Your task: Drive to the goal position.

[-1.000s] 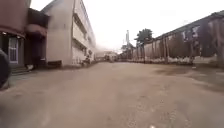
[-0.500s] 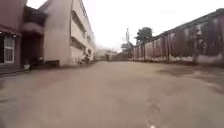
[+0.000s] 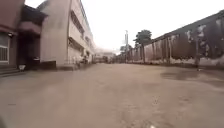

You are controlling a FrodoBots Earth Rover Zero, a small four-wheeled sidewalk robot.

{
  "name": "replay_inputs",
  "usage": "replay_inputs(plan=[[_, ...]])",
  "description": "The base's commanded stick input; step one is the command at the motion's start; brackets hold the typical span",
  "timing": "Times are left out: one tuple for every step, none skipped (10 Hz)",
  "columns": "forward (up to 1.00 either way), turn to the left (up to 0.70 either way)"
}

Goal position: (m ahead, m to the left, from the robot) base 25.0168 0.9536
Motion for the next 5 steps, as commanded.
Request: replay_inputs(plan=[[0.7,-0.21],[0.7,-0.26],[0.7,0.0],[0.7,0.0],[0.7,0.0]])
